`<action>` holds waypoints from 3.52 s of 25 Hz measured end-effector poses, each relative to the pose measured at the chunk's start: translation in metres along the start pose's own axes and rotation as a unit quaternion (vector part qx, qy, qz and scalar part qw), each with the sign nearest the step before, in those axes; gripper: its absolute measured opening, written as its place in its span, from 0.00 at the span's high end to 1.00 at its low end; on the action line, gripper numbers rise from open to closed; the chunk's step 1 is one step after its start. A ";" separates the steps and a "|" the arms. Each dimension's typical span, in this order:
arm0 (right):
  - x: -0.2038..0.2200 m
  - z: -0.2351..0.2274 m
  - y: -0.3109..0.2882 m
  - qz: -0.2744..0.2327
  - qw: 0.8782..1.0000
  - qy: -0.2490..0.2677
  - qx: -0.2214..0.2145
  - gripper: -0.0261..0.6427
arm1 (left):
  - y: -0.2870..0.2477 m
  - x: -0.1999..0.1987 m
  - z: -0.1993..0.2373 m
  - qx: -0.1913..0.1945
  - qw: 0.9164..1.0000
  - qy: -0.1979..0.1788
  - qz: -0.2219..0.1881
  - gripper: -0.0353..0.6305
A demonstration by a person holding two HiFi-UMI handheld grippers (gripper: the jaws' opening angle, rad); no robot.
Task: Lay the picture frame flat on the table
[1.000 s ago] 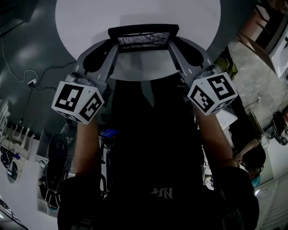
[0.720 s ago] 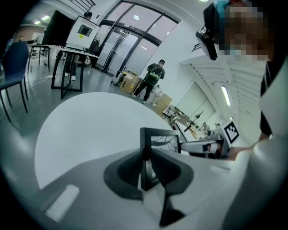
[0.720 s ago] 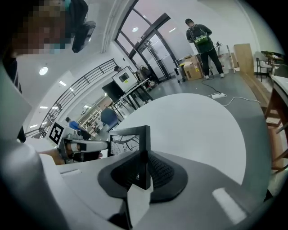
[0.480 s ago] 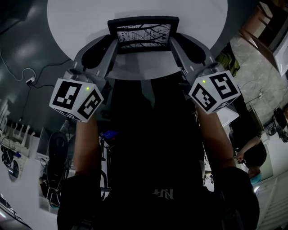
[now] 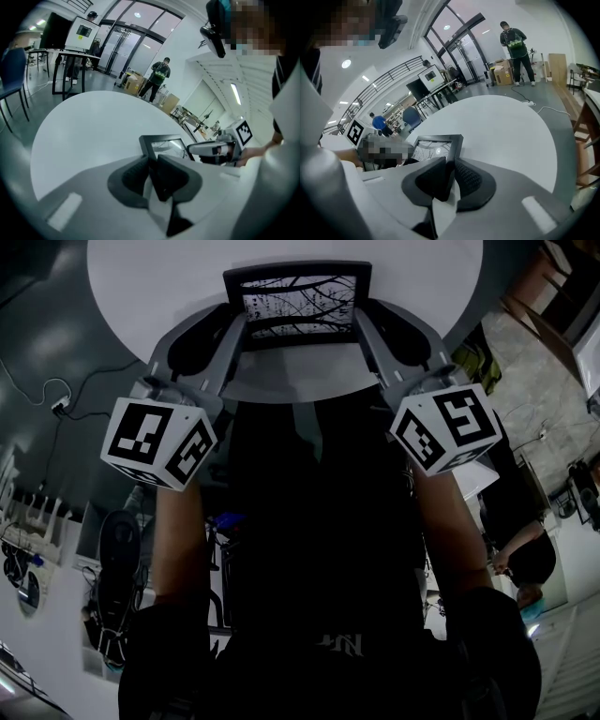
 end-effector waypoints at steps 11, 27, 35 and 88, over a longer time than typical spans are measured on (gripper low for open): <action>0.006 0.005 -0.003 0.005 0.999 0.030 0.015 0.88 | 0.000 0.006 0.000 -0.016 0.999 -0.028 0.025 0.85; 0.004 0.004 0.000 0.004 0.997 0.065 0.039 0.86 | 0.004 0.003 -0.005 -0.016 0.998 -0.051 0.025 0.85; -0.015 0.024 0.015 -0.026 0.996 0.081 0.032 0.91 | 0.018 -0.021 -0.020 -0.001 0.998 -0.063 0.000 0.85; -0.264 0.273 0.422 -0.366 0.831 0.352 -0.226 0.96 | 0.383 -0.277 -0.309 0.051 0.895 -0.298 -0.326 0.94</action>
Point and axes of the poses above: the fingertips, and each gripper's own axes: y backward along the fingers, z to its left, x out of its underside, the point moved 4 cm from there along y, backward along the fingers, and after that the axes turned 3 degrees about -y, right-handed, at the moved point
